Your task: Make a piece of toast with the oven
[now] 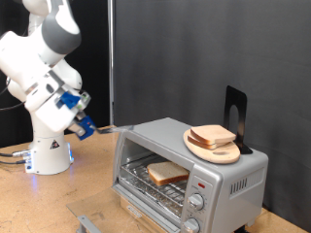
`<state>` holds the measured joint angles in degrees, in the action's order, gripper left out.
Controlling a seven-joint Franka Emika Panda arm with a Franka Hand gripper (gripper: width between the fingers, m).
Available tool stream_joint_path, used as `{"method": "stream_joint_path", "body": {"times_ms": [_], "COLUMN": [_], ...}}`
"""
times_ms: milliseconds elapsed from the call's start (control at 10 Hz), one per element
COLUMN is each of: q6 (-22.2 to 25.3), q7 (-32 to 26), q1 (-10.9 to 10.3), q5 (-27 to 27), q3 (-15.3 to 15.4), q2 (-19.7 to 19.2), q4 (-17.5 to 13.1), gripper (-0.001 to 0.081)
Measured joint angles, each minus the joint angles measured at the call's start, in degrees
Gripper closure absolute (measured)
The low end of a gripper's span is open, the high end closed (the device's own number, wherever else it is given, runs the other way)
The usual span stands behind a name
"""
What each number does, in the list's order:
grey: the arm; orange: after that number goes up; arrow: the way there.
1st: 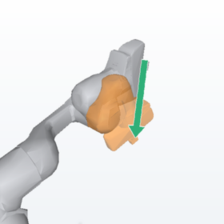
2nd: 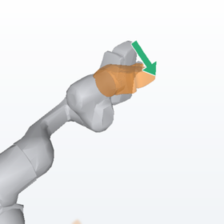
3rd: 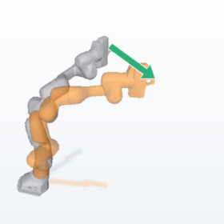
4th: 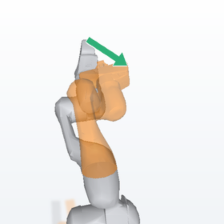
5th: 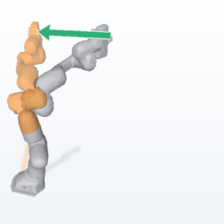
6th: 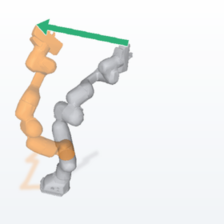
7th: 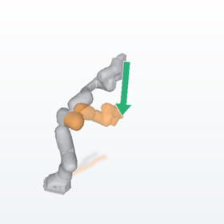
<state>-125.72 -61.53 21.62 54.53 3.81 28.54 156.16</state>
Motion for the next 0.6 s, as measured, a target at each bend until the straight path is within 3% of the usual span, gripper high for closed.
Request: {"method": "stream_joint_path", "body": {"times_ms": [200,400,600], "q6": [-0.2,-0.76,-1.49], "q7": [1.69,7.14,8.76], "q1": [-2.14,-3.42,-3.61], "q5": [0.41,0.57,0.58], "q3": [3.22,7.37,8.57], "q2": [0.46,0.49,0.41], "q4": [-0.91,-2.17,-2.42], "gripper": [0.0313,0.0313,0.0313]}}
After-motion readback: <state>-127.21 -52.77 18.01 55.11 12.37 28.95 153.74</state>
